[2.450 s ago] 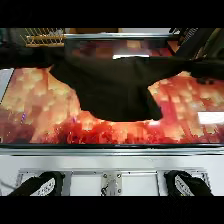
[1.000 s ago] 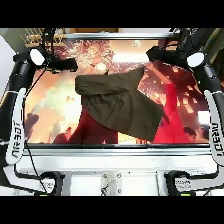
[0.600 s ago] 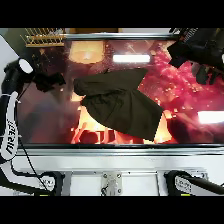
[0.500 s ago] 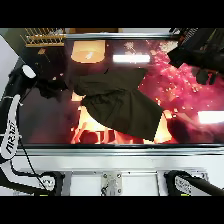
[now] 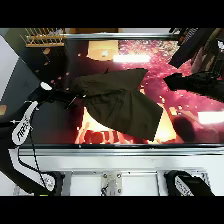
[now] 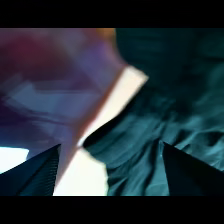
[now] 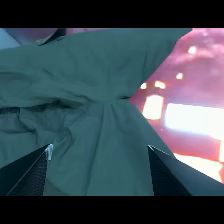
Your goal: Fold the clothes and pants, and hang the long-sleeved shirts on hangers.
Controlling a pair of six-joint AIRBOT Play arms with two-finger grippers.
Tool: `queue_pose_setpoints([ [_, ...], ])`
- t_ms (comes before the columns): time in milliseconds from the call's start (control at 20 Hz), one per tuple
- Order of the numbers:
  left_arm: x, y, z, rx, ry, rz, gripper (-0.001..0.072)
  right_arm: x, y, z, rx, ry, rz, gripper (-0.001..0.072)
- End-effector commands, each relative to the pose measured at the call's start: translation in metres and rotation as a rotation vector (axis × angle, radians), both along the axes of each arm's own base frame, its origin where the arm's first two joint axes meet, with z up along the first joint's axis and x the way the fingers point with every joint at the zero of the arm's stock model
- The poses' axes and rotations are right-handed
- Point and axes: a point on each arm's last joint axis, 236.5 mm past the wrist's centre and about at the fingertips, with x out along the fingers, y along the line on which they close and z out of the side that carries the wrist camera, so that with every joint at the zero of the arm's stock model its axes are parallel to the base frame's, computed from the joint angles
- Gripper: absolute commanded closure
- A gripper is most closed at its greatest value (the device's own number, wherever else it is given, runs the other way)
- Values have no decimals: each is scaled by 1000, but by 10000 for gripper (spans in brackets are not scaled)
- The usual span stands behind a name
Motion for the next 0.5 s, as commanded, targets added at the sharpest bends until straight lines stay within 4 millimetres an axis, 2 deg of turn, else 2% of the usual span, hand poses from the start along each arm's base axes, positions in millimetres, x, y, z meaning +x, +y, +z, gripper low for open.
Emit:
queue_pose_setpoints([
  [0, 7, -27, -12, -16, -1, -42, 34, -9, 2, 8, -2, -23, 2, 57],
  [150, 16, -46, -9, -13, -28, -82, 34, -11, 2, 10, -3, -28, 3, 57],
  [200, 17, -51, -9, -14, -31, -93, 58, -12, 2, 9, -3, -24, 6, 57],
  [250, 17, -55, -10, -16, -27, -102, 249, -13, 3, 8, -4, -16, 11, 57],
  [300, 15, -58, -10, -16, -26, -110, 402, -15, 3, 6, -5, -7, 14, 57],
  [350, 15, -59, -10, -16, -26, -113, 482, -16, 4, 4, -6, 1, 19, 57],
  [400, 13, -60, -10, -18, -23, -118, 483, -18, 3, 3, -13, 8, 22, 57],
  [450, 9, -61, -10, -20, -16, -140, 599, -19, 3, 1, -16, 15, 24, 57],
])
